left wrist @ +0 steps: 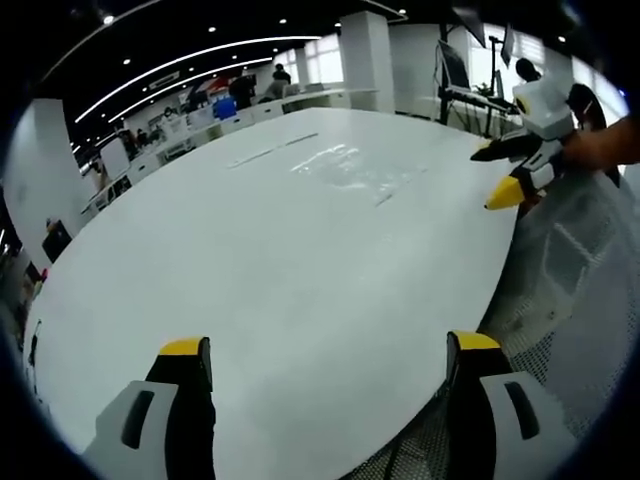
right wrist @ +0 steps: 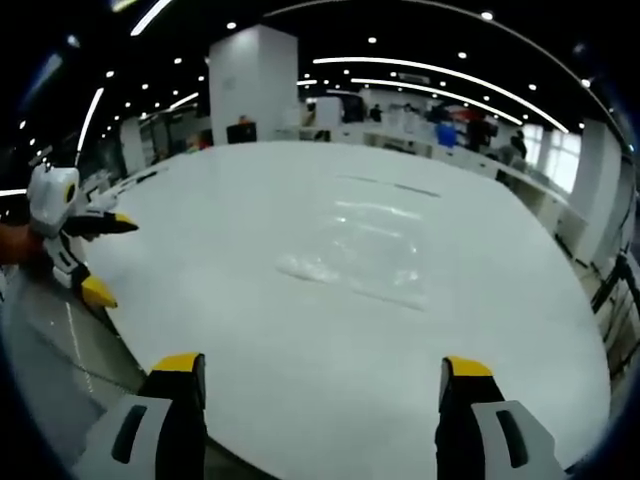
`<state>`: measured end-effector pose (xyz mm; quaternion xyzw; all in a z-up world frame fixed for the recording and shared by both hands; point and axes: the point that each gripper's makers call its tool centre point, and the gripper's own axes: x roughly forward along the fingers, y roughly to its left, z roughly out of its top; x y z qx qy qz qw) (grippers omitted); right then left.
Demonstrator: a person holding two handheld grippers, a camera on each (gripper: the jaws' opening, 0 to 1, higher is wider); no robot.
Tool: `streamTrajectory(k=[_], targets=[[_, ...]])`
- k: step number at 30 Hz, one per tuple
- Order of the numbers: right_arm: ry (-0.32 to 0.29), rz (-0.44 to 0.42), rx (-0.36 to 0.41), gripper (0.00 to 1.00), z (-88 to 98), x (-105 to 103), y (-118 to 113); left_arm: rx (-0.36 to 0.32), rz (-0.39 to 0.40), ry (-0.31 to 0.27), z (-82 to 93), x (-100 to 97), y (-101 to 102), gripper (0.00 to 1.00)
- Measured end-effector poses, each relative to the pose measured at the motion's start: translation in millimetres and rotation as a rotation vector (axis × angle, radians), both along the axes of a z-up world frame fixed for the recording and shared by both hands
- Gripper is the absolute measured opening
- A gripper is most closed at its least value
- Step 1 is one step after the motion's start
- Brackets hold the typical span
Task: Open the resealable bag by pulling the two sides of the seal apart until the entire bag opening is separated and visibly accessible.
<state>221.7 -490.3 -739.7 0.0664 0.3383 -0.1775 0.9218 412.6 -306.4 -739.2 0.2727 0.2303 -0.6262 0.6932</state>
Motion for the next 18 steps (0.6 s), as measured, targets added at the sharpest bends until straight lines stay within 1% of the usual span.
streamTrajectory(k=[5,9,14,18], targets=[[-0.003,-0.005,-0.004,0.96,1.2,-0.5,-0.9,0.002,0.014,0.012,-0.6,1.6,1.0,0.96],[0.006,-0.001,-0.006,0.96,0.2,-1.3,-0.9,0.011,0.010,0.003,-2.2,1.6,2.1,0.95],[0.019,0.006,-0.007,0.94,-1.7,-1.9,0.0,0.000,0.023,-0.004,0.4,4.8,2.0,0.95],[0.017,0.006,-0.012,0.94,-0.8,-1.8,-0.5,-0.003,0.021,-0.002,1.1,4.1,1.5,0.95]])
